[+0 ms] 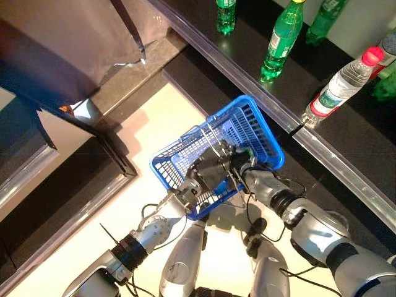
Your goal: Pick up the drink and place into the basket.
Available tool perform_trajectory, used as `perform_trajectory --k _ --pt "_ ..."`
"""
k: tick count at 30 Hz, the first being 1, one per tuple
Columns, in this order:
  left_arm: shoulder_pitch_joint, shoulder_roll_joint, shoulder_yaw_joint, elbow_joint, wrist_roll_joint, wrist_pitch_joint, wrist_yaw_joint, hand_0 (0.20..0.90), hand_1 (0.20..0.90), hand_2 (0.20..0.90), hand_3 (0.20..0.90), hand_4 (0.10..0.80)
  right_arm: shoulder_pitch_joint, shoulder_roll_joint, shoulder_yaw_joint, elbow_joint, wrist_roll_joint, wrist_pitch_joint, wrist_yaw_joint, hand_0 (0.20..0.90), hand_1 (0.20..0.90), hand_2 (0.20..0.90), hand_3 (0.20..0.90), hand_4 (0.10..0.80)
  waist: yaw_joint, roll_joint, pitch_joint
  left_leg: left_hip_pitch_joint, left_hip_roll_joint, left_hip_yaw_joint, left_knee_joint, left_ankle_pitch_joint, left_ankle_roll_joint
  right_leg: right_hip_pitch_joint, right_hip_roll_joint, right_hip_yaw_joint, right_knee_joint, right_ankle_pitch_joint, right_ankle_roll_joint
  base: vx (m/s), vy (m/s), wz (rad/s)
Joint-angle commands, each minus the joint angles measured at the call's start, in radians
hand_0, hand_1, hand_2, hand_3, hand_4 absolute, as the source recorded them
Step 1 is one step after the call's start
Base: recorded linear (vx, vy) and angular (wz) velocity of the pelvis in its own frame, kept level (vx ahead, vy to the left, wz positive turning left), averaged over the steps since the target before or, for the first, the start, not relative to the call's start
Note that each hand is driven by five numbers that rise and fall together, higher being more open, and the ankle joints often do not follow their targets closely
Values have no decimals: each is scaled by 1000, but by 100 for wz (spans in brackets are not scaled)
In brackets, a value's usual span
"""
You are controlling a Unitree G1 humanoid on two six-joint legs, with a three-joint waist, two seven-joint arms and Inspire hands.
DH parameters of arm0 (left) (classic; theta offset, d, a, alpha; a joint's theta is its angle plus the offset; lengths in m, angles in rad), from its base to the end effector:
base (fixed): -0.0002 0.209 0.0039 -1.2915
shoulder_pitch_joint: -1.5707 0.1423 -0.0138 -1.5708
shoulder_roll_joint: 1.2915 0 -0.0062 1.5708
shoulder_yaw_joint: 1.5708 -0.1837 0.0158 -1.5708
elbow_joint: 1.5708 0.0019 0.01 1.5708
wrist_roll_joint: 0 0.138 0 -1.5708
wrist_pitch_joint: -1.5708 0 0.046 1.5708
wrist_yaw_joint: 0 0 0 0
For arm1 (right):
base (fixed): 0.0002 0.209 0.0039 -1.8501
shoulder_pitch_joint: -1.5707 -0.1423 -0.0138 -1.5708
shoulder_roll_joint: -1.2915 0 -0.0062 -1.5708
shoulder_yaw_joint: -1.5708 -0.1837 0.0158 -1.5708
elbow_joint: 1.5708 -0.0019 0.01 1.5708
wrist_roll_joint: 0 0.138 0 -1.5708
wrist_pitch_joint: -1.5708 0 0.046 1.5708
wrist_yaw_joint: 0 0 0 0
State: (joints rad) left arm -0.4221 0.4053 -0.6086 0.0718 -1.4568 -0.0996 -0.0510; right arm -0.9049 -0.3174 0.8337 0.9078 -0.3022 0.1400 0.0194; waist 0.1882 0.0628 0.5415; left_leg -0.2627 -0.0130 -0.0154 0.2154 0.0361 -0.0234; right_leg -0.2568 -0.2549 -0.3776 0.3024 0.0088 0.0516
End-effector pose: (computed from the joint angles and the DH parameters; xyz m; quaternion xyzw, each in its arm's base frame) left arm 0.2505 0.1038 0.0902 -0.4289 0.0613 -0.2913 0.8529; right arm 0.3328 -0.1179 0.0809 -0.5921 0.0667 0.2026 0.7771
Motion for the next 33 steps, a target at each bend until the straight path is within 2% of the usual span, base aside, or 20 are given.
perform_trajectory --k 1,3,7,11,16,18,19,23,29,31,33 --pt "-224 -102 220 -539 103 -251 -122 300 300 300 200 100 -79 -12 -8 -193 47 56 -105 900 900 900 900 800 -16 -21 -98 89 -31 38 -70 -23 18 118 52 31 -36 -38 23 37 -55 -9" --pt "-162 -73 277 -568 152 -239 -63 300 300 300 200 100 13 -61 -58 -352 34 96 -112 900 900 900 900 800 -25 -37 -114 112 -22 38 -96 -22 16 141 60 36 -68 -33 27 50 -56 -9" --pt "-36 -47 373 -590 183 -181 16 300 300 300 200 100 170 -108 -152 -538 -36 119 -143 900 900 900 900 800 -33 -57 -140 147 -13 34 -133 -19 14 179 72 42 -114 -27 36 39 -60 -8" --pt "102 -54 453 -589 158 -108 15 300 300 300 200 100 291 -141 -237 -673 -63 125 -161 900 900 900 900 800 -30 -70 -164 168 -6 25 -153 -16 11 209 83 43 -144 -22 39 32 -64 -5" --pt "273 -80 529 -563 187 -51 15 300 300 300 200 100 452 -174 -358 -791 -47 79 -174 900 900 900 900 800 -18 -82 -208 201 2 10 -186 -10 7 252 94 39 -182 -13 43 41 -70 1" --pt "332 -84 537 -535 225 -21 34 300 300 300 200 100 516 -182 -394 -814 -24 49 -181 900 900 900 900 800 -16 -87 -232 214 6 7 -196 -9 6 268 97 37 -195 -10 46 98 -52 5" --pt "353 -84 531 -471 270 -3 81 300 300 300 200 100 543 -187 -406 -817 15 25 -164 900 900 900 900 800 -19 -90 -257 227 8 8 -204 -9 5 283 101 40 -206 -9 46 106 -24 7" --pt "395 -73 553 -357 364 -26 95 300 300 300 200 100 616 -198 -425 -835 81 -11 -130 900 900 900 900 800 -27 -89 -303 254 14 17 -217 -12 3 308 107 46 -225 -10 46 98 8 4" --pt "516 -89 583 -139 442 -46 120 300 300 300 200 100 759 -140 -458 -809 189 -115 -103 900 900 900 900 800 -26 -87 -354 291 26 17 -254 -3 -8 351 118 44 -258 -11 47 14 -4 -1" --pt "544 -93 590 -76 471 -41 130 300 300 300 200 100 790 -122 -472 -822 299 -147 -77 900 900 900 900 800 -29 -87 -364 298 29 18 -265 1 -10 358 122 42 -266 -10 46 0 0 0" --pt "570 -117 593 67 513 -70 125 300 300 300 200 100 851 -58 -487 -808 517 -202 0 900 900 900 900 800 -42 -87 -379 308 32 24 -275 6 -14 366 126 44 -273 -11 44 0 0 0"
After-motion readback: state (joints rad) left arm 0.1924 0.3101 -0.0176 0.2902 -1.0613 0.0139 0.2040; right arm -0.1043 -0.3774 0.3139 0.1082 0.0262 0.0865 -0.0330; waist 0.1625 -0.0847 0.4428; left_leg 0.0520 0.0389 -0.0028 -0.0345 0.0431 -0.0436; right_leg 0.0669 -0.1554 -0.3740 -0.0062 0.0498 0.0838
